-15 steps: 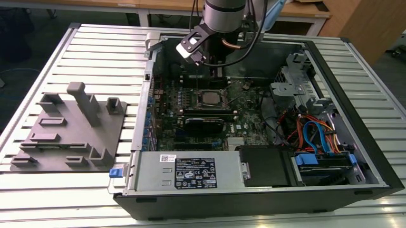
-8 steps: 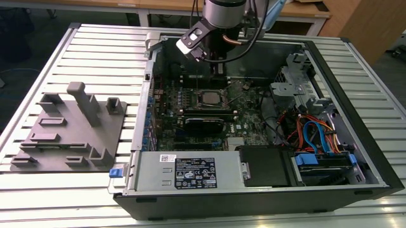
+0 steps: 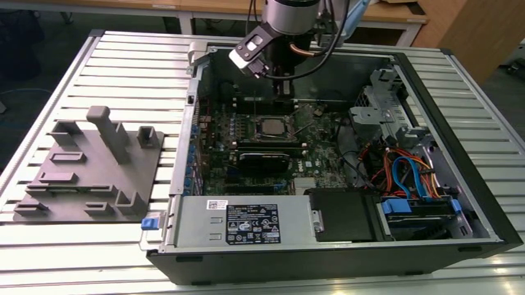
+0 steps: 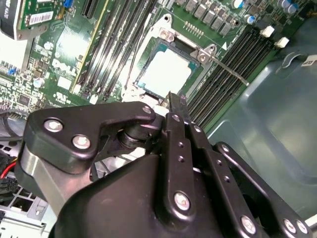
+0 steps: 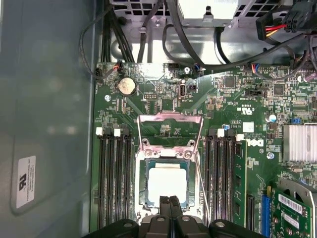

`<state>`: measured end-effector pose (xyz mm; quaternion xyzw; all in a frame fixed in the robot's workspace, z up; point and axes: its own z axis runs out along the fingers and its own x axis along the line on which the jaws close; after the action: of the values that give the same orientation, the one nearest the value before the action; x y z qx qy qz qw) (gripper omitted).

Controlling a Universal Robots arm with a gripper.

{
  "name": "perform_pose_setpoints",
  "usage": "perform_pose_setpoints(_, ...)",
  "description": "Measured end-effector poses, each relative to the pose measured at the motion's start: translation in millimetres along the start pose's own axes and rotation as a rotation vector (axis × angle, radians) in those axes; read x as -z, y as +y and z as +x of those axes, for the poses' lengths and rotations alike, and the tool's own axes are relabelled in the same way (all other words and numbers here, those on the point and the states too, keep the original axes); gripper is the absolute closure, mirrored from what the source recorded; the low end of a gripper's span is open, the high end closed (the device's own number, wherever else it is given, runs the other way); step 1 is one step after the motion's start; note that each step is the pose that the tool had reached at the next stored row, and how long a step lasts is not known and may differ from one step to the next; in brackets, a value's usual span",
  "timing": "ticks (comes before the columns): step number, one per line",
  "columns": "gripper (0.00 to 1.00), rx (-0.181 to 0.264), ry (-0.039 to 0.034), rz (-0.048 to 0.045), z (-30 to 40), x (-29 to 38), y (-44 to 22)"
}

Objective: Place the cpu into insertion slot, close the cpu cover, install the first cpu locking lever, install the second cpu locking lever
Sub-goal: 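Close the cpu cover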

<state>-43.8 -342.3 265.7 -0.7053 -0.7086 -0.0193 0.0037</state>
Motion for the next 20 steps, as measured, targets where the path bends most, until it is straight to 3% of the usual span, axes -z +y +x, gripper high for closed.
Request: perform_pose_setpoints(20, 0.90, 0.000, 0.0001, 0.0000, 0.1, -0.2, 7.2)
